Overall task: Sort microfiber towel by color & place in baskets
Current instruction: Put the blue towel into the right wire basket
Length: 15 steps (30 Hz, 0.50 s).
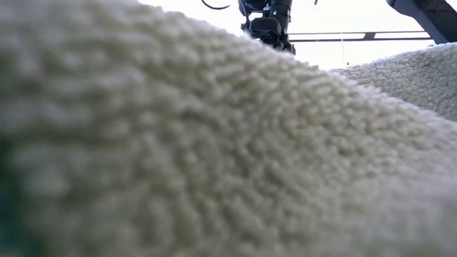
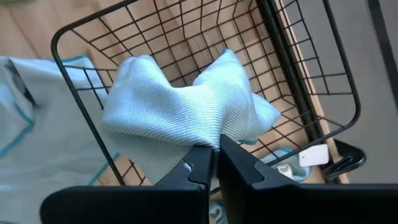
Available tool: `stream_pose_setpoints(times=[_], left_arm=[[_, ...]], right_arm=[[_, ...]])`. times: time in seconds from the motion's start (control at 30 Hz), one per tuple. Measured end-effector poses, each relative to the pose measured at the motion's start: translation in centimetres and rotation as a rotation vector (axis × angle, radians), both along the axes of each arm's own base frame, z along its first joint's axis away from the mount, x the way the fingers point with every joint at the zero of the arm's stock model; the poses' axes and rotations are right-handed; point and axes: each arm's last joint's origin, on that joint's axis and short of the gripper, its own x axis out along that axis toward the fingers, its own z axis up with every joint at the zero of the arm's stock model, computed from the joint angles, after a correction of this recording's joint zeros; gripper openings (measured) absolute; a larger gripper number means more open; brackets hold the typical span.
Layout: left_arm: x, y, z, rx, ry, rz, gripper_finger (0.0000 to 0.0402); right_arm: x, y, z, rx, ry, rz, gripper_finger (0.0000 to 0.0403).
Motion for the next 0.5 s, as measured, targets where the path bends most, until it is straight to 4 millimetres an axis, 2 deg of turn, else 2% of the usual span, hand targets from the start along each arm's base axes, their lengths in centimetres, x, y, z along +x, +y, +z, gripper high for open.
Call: stream_pose_setpoints(times=[0.13, 0.33, 0.5], left_arm=[[0.0, 0.0, 0.0, 0.0, 0.0, 0.0, 0.0], [0.0, 0.0, 0.0, -0.001, -0.001, 0.0, 0.0], [0.0, 0.0, 0.0, -0.001, -0.001, 0.0, 0.0]], right_arm=[[0.0, 0.0, -0.1, 0.016, -0.01, -0.071, 0.0013], [0.1, 0.0, -0.4, 0.019, 0.006, -0.051, 0.0014], [0.2, 0.0, -1.7, 0.077, 0.038, -0.069, 0.0042]])
